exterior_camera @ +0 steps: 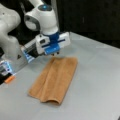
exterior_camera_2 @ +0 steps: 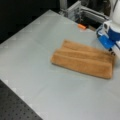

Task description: Folding a towel twice

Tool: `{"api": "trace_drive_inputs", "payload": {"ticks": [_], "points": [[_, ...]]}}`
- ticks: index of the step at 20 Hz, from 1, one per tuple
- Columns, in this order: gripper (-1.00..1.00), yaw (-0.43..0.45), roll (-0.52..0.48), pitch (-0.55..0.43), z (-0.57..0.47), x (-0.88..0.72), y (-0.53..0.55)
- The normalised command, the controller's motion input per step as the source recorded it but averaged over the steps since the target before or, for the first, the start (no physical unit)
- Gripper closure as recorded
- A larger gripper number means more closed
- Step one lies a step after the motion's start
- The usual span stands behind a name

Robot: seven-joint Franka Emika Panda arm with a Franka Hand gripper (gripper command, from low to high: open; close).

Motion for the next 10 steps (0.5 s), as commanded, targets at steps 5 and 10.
{"api": "trace_drive_inputs", "payload": {"ticks": [5,10], "points": [[-1.00,-0.065,0.168,-0.053,-0.09,-0.35,-0.06],[-1.00,-0.076,0.173,-0.025,-0.01,-0.32,0.01]]}}
